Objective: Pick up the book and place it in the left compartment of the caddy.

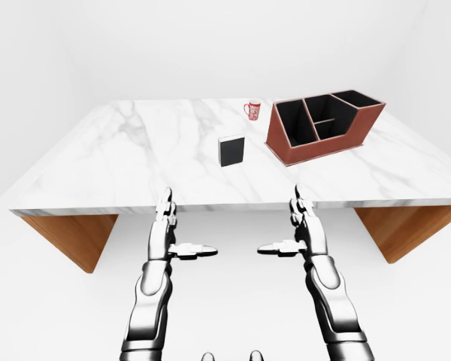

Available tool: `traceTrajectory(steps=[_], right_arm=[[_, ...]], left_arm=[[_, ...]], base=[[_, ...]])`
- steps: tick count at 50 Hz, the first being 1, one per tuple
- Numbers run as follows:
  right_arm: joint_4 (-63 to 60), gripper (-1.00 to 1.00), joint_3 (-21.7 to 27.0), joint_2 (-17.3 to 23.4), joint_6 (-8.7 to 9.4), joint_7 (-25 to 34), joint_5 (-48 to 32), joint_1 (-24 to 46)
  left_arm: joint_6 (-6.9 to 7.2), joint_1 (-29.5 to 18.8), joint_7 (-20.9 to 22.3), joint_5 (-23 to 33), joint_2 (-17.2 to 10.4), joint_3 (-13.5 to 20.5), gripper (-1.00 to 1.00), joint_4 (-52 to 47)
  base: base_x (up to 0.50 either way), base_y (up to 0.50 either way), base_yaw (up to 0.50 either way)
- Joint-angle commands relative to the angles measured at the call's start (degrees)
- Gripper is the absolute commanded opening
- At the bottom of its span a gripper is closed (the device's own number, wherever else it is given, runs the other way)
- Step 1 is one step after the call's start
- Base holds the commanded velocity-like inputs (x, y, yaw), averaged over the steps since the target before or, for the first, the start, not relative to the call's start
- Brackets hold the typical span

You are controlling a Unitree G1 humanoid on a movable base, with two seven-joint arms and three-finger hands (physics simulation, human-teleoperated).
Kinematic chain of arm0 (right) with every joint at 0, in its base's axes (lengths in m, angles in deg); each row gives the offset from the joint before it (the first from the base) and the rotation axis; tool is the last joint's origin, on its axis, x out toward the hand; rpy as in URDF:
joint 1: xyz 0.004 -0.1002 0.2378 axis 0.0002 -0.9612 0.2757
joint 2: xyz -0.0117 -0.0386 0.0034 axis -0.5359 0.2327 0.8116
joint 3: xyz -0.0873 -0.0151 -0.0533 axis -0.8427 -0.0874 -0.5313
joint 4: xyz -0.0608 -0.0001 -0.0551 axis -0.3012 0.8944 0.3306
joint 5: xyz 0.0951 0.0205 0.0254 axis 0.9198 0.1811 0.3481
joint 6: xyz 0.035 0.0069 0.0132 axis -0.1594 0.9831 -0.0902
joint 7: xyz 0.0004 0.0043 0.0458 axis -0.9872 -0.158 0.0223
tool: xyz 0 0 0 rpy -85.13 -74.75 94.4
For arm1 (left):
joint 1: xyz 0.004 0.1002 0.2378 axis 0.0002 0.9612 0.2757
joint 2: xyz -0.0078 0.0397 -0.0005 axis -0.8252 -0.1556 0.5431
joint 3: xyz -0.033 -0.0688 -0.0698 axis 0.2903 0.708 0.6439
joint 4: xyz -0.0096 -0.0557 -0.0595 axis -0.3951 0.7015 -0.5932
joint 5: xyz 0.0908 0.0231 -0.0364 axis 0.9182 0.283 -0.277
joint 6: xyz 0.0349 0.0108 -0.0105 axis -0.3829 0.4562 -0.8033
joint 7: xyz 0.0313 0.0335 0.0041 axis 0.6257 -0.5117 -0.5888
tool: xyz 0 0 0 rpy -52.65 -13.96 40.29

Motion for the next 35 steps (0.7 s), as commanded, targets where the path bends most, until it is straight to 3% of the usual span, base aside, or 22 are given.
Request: traceTrajectory(steps=[1, 8, 13, 14, 20, 25, 35], right_arm=[[-0.8, 1.0, 1.5, 0.8, 0.95, 1.0, 0.1, 0.1], [0.1, 1.0, 1.7, 0.9, 0.24, 0.8, -0.2, 0.3], [-0.8, 1.0, 1.6, 0.9, -0.29, 2.0, 0.6, -0.1], [-0.4, 1.0, 1.6, 0.9, 0.31, 1.5, 0.1, 0.4], [-0.3, 1.0, 1.5, 0.9, -0.09, 1.7, -0.3, 0.2], [-0.4, 1.0, 1.6, 0.9, -0.04, 1.7, -0.4, 0.0], [0.6, 1.0, 1.6, 0.8, -0.53, 1.5, -0.5, 0.5]], left_arm=[[0.87, -0.1, 1.2, -0.6, -0.8, 1.6, 1.0, -0.6], [0.84, -0.5, 1.1, -0.5, -1.0, 1.9, 1.0, -0.4], [1.56, -0.4, 1.1, -0.6, -1.0, 2.0, 1.0, -1.3], [1.63, -0.3, 1.2, -0.6, -1.0, 2.0, 1.0, -1.5], [0.87, -0.9, 1.1, -0.8, -1.0, 2.3, 1.0, -0.3], [1.26, -0.7, 1.1, -0.9, -1.1, 2.3, 1.0, -1.1], [0.55, -0.9, 1.1, -0.8, -1.2, 2.4, 1.0, -0.2]], base=[[0.0, 0.0, 0.0], [0.0, 0.0, 0.0], [0.04, 0.0, 0.0], [0.5, 0.0, 0.0], [0.5, 0.0, 0.0], [0.5, 0.0, 0.0], [0.5, 0.0, 0.0]])
